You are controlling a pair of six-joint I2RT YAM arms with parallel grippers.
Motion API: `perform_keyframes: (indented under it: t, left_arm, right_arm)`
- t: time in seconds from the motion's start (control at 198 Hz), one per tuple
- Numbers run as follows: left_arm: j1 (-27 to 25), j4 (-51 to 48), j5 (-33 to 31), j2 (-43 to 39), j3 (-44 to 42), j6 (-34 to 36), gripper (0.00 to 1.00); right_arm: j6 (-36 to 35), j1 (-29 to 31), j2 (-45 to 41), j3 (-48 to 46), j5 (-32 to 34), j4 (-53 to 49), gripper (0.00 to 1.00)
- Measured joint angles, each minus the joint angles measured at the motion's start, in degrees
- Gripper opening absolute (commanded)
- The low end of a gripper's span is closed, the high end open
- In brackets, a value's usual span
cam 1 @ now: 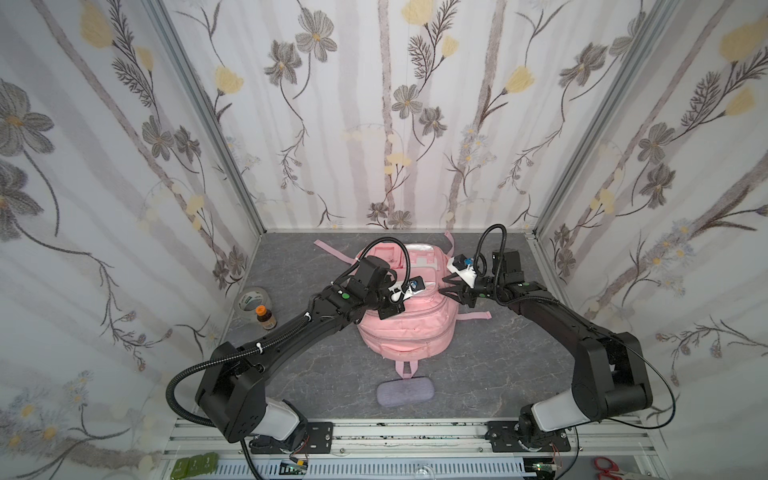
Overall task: Pack the student bag
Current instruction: 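Move the right gripper to the front pocket zipper pull and grasp it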
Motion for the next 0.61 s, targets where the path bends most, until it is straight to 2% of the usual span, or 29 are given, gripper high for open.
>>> perform_keyframes:
  t: [0.344, 0.44, 0.511, 0.607]
  left_arm:
    - [0.09, -2.73, 0.94, 1.16, 2.12, 0.83, 0.0]
    - [0.15, -3.48, 1.01, 1.25, 2.45, 1.03, 0.0]
    - [0.2, -3.67, 1.07, 1.27, 2.69, 1.07, 0.0]
    - [0.31, -4.13, 1.16, 1.27, 2.91, 1.25, 0.0]
  right_arm:
    - [-11.52, -0.02, 8.41, 9.77, -1.66, -13.46, 0.4]
    - [-13.7, 0.0, 9.38, 10.99, -2.4, -16.11, 0.36]
    - [-15.17, 0.0, 9.53, 11.34, -3.1, -17.38, 0.28]
    - [-16.5, 0.0, 9.55, 11.39, -3.65, -18.78, 0.25]
